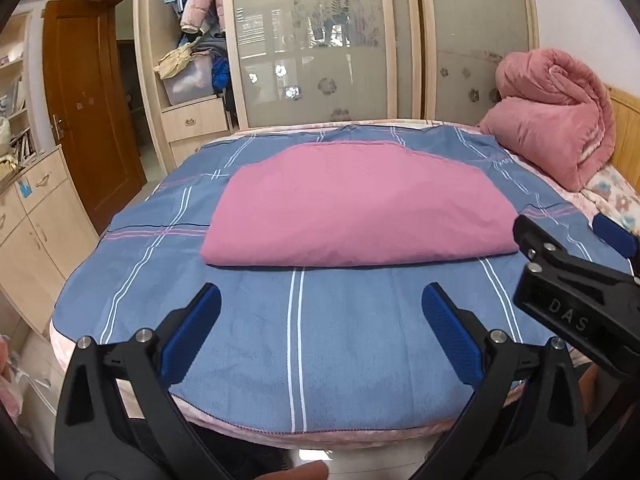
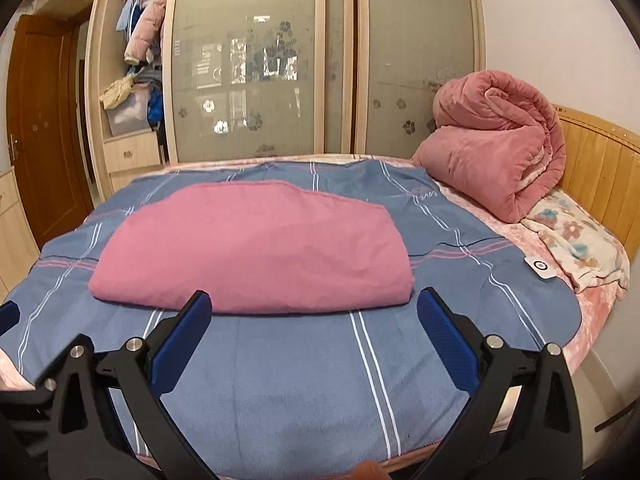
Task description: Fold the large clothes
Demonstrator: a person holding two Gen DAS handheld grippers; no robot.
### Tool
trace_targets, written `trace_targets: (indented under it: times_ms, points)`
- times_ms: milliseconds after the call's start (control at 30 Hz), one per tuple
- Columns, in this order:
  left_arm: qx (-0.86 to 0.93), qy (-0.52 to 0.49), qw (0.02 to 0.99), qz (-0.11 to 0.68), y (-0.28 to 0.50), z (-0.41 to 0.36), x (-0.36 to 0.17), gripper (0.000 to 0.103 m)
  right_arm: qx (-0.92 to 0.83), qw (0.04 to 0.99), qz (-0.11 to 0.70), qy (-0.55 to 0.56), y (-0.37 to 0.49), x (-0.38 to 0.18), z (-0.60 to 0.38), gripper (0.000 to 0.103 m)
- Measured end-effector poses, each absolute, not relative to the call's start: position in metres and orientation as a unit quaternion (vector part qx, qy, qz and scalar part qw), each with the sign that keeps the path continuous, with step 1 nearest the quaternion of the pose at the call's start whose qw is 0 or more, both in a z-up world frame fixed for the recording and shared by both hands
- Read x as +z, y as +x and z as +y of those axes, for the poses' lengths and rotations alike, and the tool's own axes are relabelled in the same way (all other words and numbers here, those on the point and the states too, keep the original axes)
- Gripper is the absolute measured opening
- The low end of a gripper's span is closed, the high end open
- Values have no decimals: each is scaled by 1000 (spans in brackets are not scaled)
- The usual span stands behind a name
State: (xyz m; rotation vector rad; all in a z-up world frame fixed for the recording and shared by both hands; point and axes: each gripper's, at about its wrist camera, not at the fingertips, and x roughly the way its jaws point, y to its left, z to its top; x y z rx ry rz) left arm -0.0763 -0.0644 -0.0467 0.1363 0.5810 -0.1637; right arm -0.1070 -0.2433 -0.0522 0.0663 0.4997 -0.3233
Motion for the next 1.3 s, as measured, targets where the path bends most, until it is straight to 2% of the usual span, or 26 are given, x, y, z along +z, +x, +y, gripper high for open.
trace_targets:
  times_ms: [1300]
  points:
    - [-82, 49, 954, 285, -72, -51, -48, 101, -155, 955, 251, 31, -106, -55, -244, 102]
